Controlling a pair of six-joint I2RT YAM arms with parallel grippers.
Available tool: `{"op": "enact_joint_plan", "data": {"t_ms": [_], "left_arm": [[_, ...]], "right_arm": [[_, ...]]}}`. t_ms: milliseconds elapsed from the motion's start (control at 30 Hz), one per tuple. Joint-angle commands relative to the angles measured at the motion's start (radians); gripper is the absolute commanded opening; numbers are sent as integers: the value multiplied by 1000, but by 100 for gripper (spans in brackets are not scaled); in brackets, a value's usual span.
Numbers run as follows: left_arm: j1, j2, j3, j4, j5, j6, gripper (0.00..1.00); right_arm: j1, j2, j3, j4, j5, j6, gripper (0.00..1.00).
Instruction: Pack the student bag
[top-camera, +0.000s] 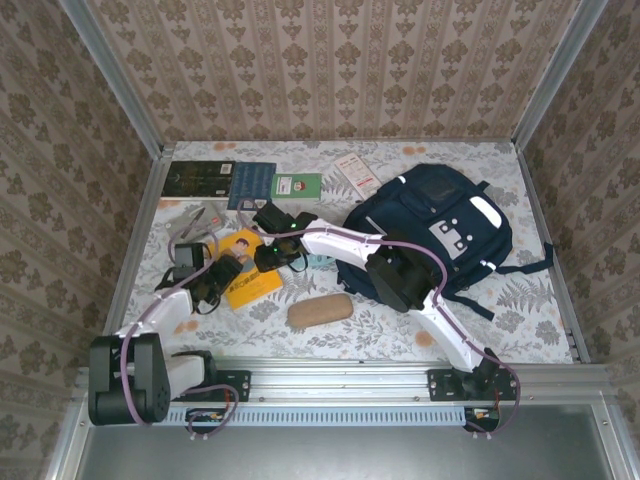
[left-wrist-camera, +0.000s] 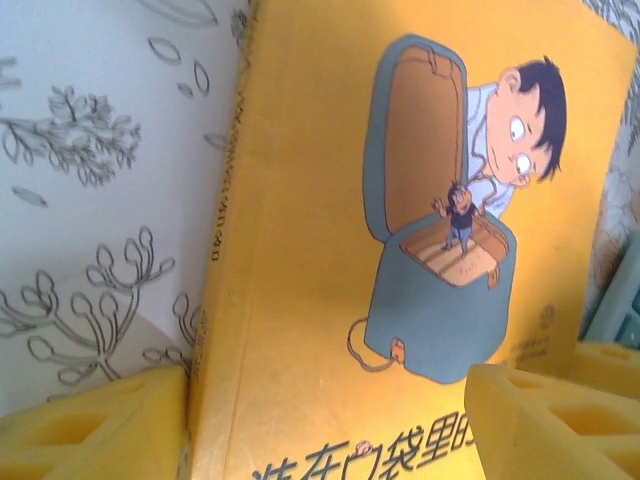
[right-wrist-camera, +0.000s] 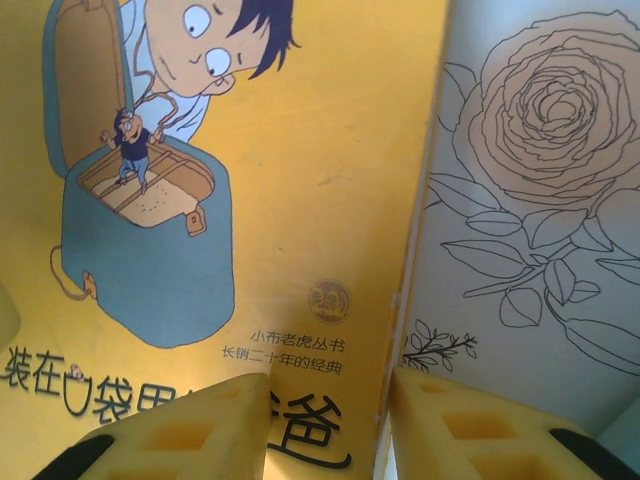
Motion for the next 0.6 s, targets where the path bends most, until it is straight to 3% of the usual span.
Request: {"op": "enact_joint_plan", "data": {"t_ms": [0, 300, 567], "left_arm": [[-17, -45, -2, 77, 187, 9, 74], [34, -12, 84, 38, 150, 72, 74], [48, 158, 129, 60, 111, 54, 74]], "right_arm": [[41, -6, -31, -25, -65, 12, 36], [18, -34, -32, -34, -23, -1, 37], [16, -27, -33, -39, -15, -2, 38]]}}
